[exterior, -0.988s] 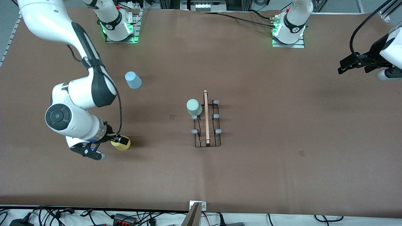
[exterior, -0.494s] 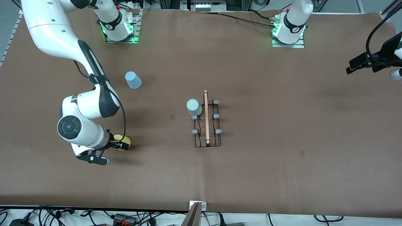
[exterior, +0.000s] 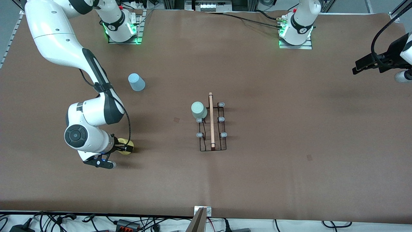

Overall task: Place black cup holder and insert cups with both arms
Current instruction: 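Grasp the yellow cup with the right gripper, then carry the yellow cup with the right gripper to the holder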

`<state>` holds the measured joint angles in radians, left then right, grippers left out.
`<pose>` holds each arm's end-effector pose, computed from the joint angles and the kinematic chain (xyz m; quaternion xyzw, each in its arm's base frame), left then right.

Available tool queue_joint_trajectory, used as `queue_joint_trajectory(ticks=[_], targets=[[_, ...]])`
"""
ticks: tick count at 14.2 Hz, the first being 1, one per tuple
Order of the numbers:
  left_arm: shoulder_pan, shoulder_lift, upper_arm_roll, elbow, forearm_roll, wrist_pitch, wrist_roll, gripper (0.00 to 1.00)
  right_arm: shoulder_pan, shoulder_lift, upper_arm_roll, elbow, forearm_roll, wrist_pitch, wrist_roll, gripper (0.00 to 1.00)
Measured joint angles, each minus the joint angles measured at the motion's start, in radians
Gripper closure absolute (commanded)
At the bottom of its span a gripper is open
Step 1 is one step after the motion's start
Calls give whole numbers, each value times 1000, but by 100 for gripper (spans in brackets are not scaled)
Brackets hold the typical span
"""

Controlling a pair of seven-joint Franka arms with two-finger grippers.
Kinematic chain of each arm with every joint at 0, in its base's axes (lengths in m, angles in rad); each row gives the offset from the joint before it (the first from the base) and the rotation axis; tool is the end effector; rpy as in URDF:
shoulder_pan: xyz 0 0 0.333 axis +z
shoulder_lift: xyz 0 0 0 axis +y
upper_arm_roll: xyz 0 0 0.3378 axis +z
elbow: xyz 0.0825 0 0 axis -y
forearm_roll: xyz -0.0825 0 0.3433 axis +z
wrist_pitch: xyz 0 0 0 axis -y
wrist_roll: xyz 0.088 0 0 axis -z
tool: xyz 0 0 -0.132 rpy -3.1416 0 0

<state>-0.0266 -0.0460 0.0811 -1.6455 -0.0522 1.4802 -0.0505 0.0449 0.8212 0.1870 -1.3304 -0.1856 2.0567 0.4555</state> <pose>0.4837 0.0201 0.6055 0.9965 0.0514 -0.0596 0.0281 0.7021 0.1201 0.2498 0.9950 -0.0913 -0.0339 0.0236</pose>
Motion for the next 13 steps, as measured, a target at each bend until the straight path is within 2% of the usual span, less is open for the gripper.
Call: queue_joint_trajectory(ticks=[2,4,6,8,10,13], targets=[[0,1,5,0,0,-2,0,0,-9,0,-1,0,0,-22,-18,51],[0,4,7,0,0,-2,0,0,-18,0,-1,0,0,-34,-32,78],[0,4,7,0,0,-4,0,0,-21,-2,1,2,1,-35,-35,85],[0,4,7,0,0,-6,0,0,-20,-5,17,18,1,-38,-42,85],[0,4,7,0,0,-7,0,0,-18,-13,76,75,1,-59,-45,85],[1,4,8,0,0,-7,0,0,-12,-42,214,183,1,-112,-45,85]])
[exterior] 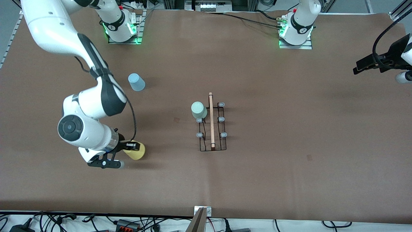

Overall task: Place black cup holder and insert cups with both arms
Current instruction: 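Carry the yellow cup with the right gripper to the holder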

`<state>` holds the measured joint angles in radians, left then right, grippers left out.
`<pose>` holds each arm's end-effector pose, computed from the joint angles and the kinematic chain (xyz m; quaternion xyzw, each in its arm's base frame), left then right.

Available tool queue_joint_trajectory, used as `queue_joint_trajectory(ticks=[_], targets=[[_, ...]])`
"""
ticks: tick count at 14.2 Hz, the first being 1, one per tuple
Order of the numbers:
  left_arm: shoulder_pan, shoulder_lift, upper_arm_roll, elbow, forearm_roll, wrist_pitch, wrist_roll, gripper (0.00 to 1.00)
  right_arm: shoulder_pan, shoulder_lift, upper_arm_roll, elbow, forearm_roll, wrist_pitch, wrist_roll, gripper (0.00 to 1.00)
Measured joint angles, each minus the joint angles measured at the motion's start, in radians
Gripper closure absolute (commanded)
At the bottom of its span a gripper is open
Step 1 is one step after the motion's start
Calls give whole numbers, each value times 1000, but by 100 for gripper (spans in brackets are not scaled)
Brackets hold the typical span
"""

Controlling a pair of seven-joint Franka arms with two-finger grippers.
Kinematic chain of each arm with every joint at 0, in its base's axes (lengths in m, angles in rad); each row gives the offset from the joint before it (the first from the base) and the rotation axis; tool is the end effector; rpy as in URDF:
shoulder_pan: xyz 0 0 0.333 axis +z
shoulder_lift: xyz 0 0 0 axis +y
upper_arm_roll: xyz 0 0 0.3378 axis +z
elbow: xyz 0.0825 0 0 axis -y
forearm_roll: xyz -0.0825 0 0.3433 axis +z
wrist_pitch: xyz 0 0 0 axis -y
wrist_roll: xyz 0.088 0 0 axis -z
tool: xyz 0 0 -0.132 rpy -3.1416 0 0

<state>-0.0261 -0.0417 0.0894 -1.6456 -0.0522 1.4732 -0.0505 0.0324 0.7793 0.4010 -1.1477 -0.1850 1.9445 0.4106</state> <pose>0.4837 0.0243 0.6028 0.9959 0.0557 -0.0652 0.0284 0.7065 0.2094 0.3682 -0.9980 0.0157 -0.0124 0.0602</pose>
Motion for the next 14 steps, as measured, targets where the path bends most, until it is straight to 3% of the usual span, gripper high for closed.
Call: queue_joint_trajectory(ticks=[3,9,14], targets=[[0,1,2,0,0,0,0,0,40,-15,70,28,0,-8,2,85],[0,7,6,0,0,0,0,0,205,-10,69,27,-1,53,70,84],[2,9,9,0,0,0,0,0,263,0,55,27,-1,102,102,84]])
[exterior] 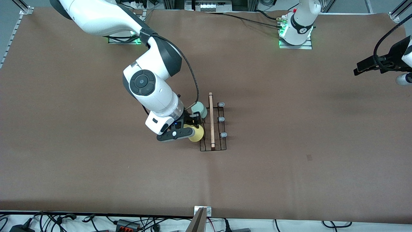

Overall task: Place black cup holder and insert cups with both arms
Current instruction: 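Carry the yellow cup with the right gripper to the holder, then lower the yellow cup onto a holder peg and open the right gripper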

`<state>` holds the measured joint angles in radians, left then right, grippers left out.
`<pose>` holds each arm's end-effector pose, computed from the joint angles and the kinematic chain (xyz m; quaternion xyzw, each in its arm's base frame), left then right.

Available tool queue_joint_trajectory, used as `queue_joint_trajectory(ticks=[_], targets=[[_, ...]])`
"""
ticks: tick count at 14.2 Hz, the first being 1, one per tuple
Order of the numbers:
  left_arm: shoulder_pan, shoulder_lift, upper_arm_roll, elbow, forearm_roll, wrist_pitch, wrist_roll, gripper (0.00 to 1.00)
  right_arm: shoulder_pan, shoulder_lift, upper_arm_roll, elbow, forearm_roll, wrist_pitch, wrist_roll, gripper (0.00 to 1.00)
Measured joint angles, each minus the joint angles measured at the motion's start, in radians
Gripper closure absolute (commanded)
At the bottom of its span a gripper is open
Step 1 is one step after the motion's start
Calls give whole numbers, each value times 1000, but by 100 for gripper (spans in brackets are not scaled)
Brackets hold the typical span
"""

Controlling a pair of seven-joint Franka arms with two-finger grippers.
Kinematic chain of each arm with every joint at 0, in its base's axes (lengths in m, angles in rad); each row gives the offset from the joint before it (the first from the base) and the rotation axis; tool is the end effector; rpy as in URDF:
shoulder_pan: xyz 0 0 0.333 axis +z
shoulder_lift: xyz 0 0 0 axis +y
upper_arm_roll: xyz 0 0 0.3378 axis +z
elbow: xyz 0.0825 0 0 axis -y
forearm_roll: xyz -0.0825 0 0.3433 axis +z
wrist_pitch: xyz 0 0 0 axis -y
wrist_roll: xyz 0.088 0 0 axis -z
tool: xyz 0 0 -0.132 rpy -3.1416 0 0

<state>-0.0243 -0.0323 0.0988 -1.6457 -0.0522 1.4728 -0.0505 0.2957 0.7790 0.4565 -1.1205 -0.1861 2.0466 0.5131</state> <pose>0.4859 0.0298 0.5982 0.9952 0.0614 -0.0700 0.0285 0.6279 0.4145 0.3988 -0.9891 -0.0768 -0.0495 0.1151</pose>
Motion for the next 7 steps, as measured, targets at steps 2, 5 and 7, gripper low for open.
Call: queue_joint_trajectory(ticks=[2,5,7], targets=[[0,2,2,0,0,0,0,0,30,12,-24,0,0,18,0,84],[1,4,3,0,0,0,0,0,55,30,-40,0,-1,38,0,84],[0,6,3,0,0,0,0,0,55,38,-41,0,-2,50,0,84]])
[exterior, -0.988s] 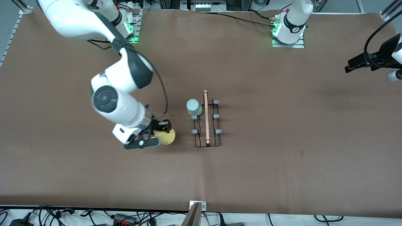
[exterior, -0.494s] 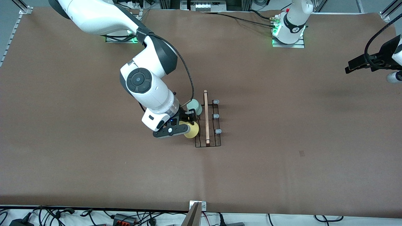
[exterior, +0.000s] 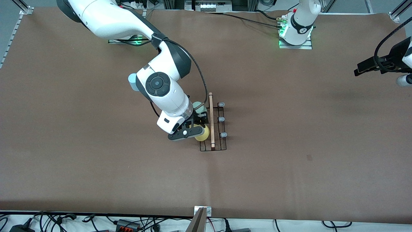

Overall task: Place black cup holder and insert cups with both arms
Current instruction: 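Lower the yellow cup onto a holder peg and open the right gripper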

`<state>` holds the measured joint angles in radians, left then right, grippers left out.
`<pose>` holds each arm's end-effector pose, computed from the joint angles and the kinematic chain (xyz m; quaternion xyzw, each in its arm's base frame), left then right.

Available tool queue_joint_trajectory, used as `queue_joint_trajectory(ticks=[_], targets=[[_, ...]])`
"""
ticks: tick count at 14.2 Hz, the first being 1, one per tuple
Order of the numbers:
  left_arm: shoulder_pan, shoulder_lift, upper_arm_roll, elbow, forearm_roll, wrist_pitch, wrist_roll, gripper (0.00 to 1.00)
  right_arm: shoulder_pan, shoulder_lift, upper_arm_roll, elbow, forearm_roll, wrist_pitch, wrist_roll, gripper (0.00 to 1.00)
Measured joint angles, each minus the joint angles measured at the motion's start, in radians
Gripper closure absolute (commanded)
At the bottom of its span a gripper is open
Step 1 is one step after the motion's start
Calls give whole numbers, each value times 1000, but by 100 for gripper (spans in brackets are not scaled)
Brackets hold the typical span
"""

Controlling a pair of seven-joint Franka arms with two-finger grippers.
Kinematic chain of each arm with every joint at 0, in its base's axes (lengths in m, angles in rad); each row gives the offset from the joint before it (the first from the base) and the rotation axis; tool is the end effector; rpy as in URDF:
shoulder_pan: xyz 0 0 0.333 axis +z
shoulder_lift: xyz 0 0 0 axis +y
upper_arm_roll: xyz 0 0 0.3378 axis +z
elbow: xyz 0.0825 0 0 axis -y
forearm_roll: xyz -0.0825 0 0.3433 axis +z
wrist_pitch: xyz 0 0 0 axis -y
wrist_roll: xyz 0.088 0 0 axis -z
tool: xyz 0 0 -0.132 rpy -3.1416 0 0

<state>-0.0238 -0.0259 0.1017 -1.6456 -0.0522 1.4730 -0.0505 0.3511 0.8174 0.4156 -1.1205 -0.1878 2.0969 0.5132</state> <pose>0.4875 0.0314 0.5951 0.9949 0.0632 -0.0729 0.0284 0.6227 0.4363 0.3705 -0.9885 -0.0881 -0.0541 0.1106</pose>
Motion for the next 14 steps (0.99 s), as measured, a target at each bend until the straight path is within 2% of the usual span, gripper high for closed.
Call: queue_joint_trajectory(ticks=[3,5,6,7,11,14], targets=[[0,4,0,0,0,0,0,0,7,14,-7,0,-16,12,0,84],[0,5,0,1,0,0,0,0,15,24,-11,0,-31,20,0,79],[0,6,0,1,0,0,0,0,18,31,-12,0,-34,27,0,50],[0,6,0,1,0,0,0,0,19,39,-12,0,-35,42,0,0],[0,6,0,2,0,0,0,0,20,55,-13,1,-37,70,0,0],[0,6,0,2,0,0,0,0,15,46,-18,21,-40,-8,0,0]])
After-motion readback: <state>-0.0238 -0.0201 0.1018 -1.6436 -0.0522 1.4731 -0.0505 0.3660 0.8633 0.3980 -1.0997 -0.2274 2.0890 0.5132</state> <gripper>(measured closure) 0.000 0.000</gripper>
